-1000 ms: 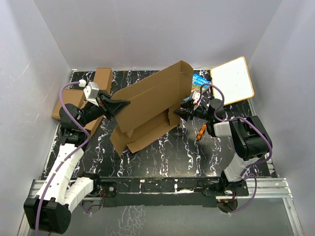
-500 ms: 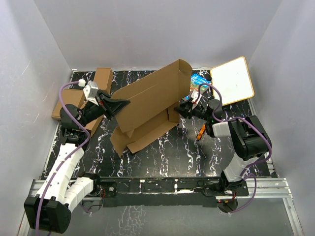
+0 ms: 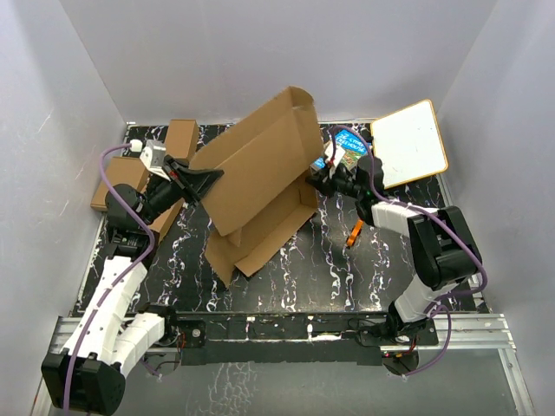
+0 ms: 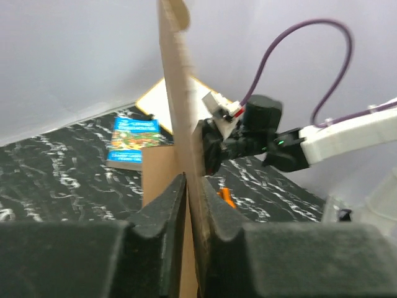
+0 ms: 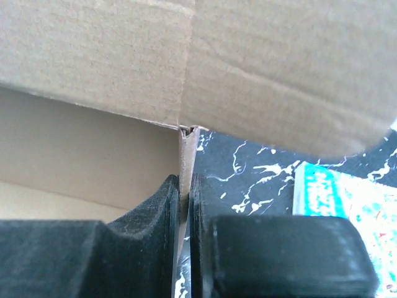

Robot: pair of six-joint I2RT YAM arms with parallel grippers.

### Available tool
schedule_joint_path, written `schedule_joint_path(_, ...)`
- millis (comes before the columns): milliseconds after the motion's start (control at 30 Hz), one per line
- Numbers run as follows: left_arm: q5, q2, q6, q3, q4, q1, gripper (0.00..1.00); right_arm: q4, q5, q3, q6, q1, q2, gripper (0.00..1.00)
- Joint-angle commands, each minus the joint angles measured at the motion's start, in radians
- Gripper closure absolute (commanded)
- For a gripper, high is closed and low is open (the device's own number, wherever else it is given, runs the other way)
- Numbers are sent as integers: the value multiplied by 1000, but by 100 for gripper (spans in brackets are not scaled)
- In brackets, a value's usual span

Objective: Fold the paper box

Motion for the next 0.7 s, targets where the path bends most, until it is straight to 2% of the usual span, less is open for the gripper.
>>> schedule_joint_path(0, -171, -46, 22, 72, -153, 1, 80, -380, -50, 219, -101, 10, -84, 92)
schedule_joint_path(33, -193, -48, 20, 79, -181, 1, 71, -451, -53, 244, -119, 10, -90, 92)
schedule_joint_path(67, -214, -52, 14, 84, -207, 1, 63, -633, -58, 268, -179, 10, -96, 92)
schedule_joint_path(100, -233, -57, 9, 87, -236, 1, 56, -721, -49, 293, -209, 10, -99, 92)
schedule_joint_path(267, -331, -88, 23, 92, -364, 1, 33, -1054, 31, 419, -306, 10, -71, 92)
schedule_joint_path(333, -396, -102, 57, 115, -441, 1, 29, -1168, 70, 492, -310, 9, -31, 92)
schedule_joint_path(467, -598, -120, 180, 224, -720, 1, 22, -1371, 118, 654, -298, 9, 71, 92)
schedule_joint_path(567, -688, -167, 234, 252, -811, 1, 21, -1370, 162, 690, -263, 10, 141, 92)
schedule_joint_path(667, -671, -232, 228, 215, -816, 1, 21, -1335, 200, 702, -229, 12, 196, 92)
